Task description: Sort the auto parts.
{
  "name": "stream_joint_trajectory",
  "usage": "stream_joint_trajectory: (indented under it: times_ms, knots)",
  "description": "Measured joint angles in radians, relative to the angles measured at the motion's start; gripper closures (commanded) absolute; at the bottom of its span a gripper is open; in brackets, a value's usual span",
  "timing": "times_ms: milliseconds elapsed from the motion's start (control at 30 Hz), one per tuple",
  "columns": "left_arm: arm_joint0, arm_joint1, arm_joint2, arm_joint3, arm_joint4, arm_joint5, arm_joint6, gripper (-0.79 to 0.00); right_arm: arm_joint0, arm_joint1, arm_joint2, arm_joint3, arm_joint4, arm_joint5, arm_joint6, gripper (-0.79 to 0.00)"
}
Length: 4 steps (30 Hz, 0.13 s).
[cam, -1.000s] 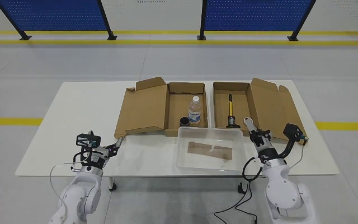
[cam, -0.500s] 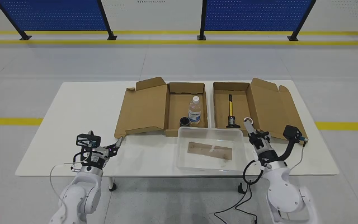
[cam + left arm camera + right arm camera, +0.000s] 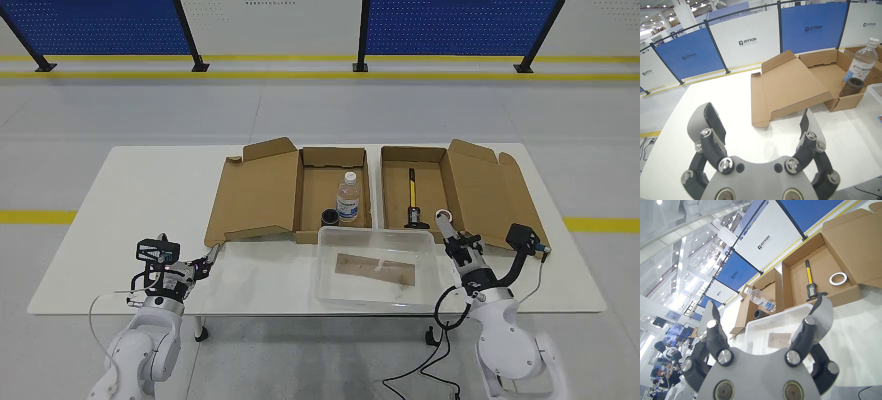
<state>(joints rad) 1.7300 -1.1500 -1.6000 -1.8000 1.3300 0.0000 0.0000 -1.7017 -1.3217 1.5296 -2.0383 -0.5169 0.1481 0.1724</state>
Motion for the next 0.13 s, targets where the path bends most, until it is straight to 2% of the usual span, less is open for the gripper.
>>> stream_joint_trajectory:
  times_ms: [133]
  knots:
    - [0.000,0.000,0.000,0.000,0.000,0.000,0.000,-0.785,0.000,0.000,0.000,0.000,0.000,0.000,0.000,-0.784]
